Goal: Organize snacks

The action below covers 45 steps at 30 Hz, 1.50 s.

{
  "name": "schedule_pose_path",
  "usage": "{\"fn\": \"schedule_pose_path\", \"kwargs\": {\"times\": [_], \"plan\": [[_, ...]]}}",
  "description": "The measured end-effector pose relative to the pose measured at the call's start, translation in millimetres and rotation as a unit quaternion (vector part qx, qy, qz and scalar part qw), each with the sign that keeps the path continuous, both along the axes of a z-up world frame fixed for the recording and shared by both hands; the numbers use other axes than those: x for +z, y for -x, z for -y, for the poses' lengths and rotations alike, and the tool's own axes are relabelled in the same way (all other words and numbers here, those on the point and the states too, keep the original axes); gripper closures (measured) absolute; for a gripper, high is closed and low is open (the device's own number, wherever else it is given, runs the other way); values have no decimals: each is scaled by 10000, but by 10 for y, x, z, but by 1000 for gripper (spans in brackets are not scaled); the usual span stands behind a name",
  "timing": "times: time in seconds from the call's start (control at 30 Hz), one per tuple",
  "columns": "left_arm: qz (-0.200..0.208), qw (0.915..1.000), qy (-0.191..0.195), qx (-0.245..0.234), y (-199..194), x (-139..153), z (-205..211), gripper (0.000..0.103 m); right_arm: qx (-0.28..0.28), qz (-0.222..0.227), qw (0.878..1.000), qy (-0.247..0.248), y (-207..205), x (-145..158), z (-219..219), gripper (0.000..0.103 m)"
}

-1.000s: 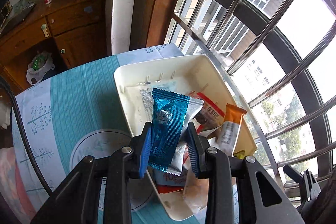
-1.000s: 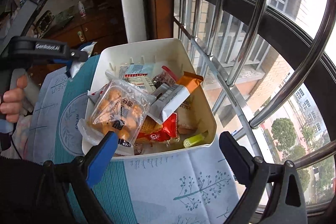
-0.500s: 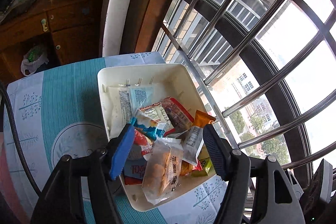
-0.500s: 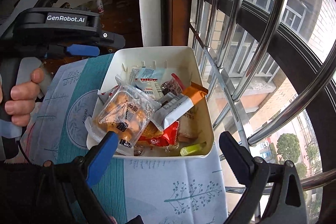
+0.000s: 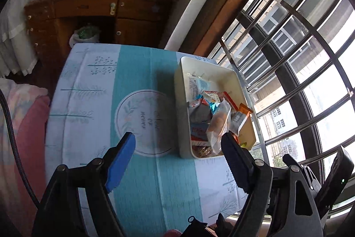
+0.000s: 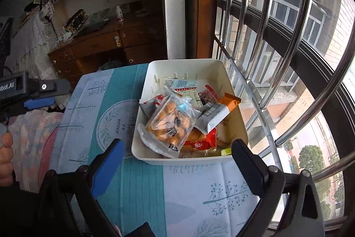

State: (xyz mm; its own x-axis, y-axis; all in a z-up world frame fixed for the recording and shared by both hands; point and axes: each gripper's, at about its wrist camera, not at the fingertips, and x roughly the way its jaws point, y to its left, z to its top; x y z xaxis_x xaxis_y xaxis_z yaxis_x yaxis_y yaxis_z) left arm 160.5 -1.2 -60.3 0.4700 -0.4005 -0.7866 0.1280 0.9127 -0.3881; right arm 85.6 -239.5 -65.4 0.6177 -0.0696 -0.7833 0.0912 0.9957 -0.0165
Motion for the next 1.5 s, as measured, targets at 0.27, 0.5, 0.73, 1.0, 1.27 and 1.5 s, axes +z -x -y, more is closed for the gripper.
{"fn": "schedule_pose_path", "kwargs": {"times": [0.27,0.5,0.73,1.0,1.27,1.5], "plan": [[222,9987,-456,98,744,272,-510,24,266,-63,9995,-161,358,101,-505,5],[-21,9975,-675,186,1121,316,-407,24,783,-164,9965,-251,649,292,-764,5],[37,9935,-1042,465,1323,439,-115,18,889,-358,9951,-247,838,459,-698,0],[188,9886,-1297,746,1555,425,177,8,853,-439,9953,-158,1095,516,-555,0],[338,9797,-1692,1025,1650,490,294,1,519,-243,9982,-175,1220,541,-329,0],[448,9747,-1887,1112,1659,542,324,1,695,-149,9974,-131,1186,567,-350,0]]}}
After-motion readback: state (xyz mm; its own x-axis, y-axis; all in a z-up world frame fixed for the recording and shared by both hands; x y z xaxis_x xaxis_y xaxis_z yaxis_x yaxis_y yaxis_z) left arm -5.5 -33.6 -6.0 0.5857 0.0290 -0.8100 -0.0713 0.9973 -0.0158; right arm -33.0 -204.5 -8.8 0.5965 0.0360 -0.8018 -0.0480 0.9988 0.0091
